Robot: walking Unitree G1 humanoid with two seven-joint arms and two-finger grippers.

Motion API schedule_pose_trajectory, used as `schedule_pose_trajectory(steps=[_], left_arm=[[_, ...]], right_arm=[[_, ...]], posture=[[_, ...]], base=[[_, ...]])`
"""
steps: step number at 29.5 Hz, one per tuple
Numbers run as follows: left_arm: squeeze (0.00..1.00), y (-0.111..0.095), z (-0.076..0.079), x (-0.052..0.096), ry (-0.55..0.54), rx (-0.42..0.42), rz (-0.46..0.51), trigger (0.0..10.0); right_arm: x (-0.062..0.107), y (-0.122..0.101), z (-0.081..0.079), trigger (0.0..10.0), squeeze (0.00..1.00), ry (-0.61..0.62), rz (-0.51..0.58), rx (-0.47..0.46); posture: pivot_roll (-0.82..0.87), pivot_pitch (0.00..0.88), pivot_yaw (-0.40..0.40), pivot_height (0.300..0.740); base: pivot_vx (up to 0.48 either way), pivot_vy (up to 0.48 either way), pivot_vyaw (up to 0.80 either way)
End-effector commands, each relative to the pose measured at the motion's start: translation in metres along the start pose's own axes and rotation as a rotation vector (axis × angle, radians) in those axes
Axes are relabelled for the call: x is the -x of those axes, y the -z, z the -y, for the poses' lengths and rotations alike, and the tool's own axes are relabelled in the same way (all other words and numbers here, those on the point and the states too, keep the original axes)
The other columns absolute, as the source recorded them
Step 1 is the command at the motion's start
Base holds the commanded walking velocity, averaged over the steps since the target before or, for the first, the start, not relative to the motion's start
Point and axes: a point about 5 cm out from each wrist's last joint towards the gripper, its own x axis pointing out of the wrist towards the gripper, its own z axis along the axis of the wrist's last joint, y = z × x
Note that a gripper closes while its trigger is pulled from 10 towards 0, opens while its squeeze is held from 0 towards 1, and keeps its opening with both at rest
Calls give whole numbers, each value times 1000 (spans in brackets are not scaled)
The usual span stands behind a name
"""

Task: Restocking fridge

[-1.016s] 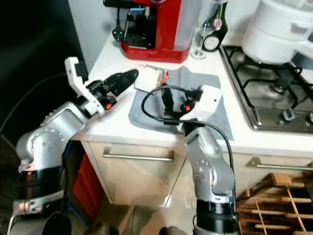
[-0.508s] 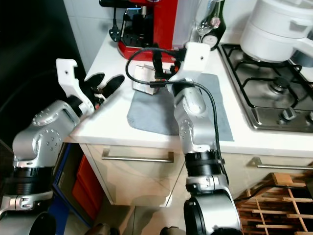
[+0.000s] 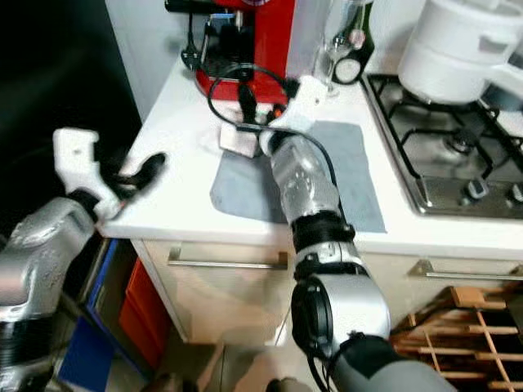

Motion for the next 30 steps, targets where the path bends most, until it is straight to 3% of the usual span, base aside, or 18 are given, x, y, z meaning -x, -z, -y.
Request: schedule_pose_trajectory(steps=[1,4,12,16,19,20,23,30], left_arm=[[0,0,8,3,15,-1,-5,10000],[0,5,12,4,10,20,-14,10000],[0,10,8,7,-17,52,-32,10000],[0,10,9,6,-18,62,-34,10000],[0,11,10,6,-14,59,-41,10000],[0,12,11,6,-14,60,-44,10000],[0,13,11,6,-14,61,-47,10000],[0,12,11,5,-16,65,-44,10000]], right_arm=[[0,1,-6,10000,0,-35,-12,-10],[4,7,-4,10000,0,-42,-38,-25],[26,40,-8,10000,0,-128,-144,78],[32,46,-7,10000,0,-135,-163,112],[41,51,-7,10000,0,-177,-178,265],[48,55,-14,10000,0,-257,-173,421],[57,62,-27,10000,0,-371,-162,584],[58,64,-30,10000,0,-391,-155,636]], posture=[[26,0,-31,740],[26,0,-39,740],[10,0,-45,740],[7,0,-45,740],[6,0,-45,740],[4,0,-45,740],[5,0,-46,740],[10,0,-52,740]], base=[[0,0,0],[0,0,0],[0,0,0],[0,0,0],[0,0,0],[0,0,0],[0,0,0],[0,0,0]])
